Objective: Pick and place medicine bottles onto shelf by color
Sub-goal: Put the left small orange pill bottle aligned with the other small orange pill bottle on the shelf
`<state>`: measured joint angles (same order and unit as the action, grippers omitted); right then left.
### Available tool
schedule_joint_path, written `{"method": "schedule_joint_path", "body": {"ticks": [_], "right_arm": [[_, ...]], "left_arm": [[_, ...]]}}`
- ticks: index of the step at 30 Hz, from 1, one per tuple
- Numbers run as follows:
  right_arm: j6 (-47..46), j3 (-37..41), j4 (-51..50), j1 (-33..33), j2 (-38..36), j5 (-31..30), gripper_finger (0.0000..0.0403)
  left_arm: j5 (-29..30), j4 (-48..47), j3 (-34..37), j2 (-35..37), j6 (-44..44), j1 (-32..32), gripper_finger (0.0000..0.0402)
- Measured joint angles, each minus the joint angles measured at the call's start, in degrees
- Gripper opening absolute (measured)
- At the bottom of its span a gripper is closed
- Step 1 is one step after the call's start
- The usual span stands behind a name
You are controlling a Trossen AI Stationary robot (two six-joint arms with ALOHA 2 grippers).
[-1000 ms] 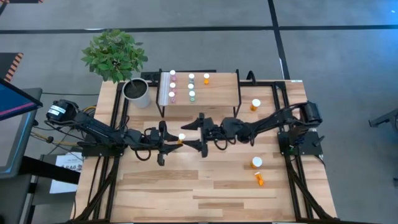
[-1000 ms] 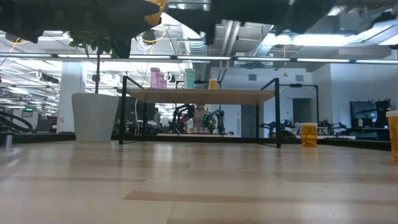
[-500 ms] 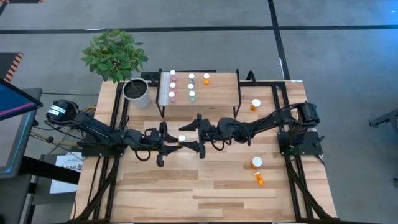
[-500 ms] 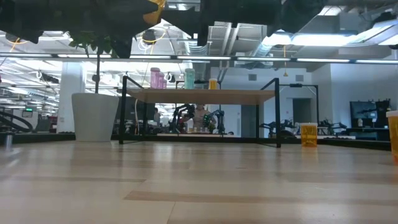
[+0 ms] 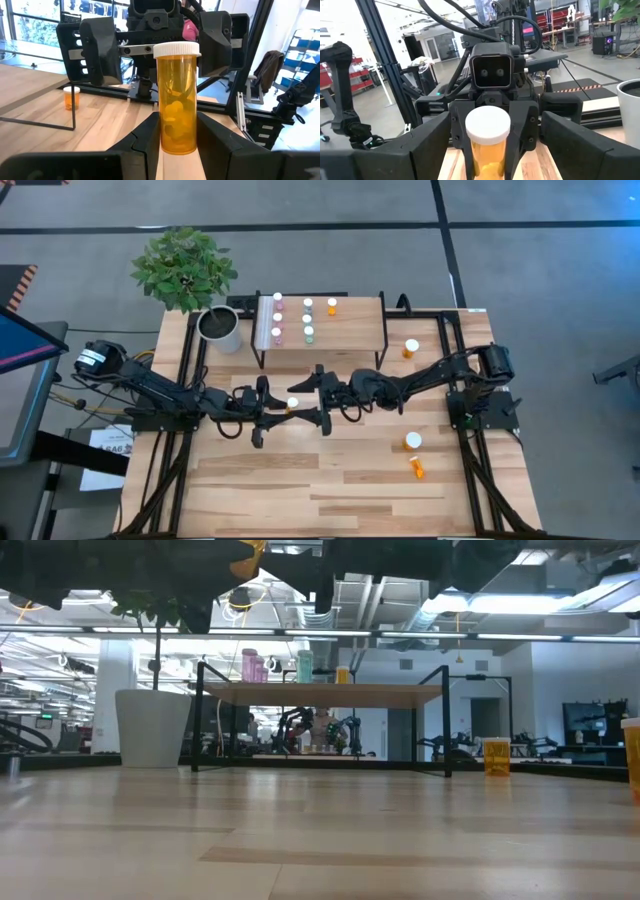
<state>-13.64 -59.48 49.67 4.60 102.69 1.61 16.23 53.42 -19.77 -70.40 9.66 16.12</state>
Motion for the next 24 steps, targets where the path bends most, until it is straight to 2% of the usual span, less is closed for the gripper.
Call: {"method": "schedule_joint_path", "body": {"ticks": [10, 24], "right_arm": [[-0.03, 0.00, -0.17, 0.00, 0.00, 0.00, 0.0326], [0.09, 0.00, -0.15, 0.00, 0.00, 0.04, 0.0262]], "left_arm": [[-0.02, -0.01, 0.00, 0.00, 0.01, 0.00, 0.0098], [-0.34, -0.01, 0.00, -0.01, 0.08, 0.00, 0.0098]]}}
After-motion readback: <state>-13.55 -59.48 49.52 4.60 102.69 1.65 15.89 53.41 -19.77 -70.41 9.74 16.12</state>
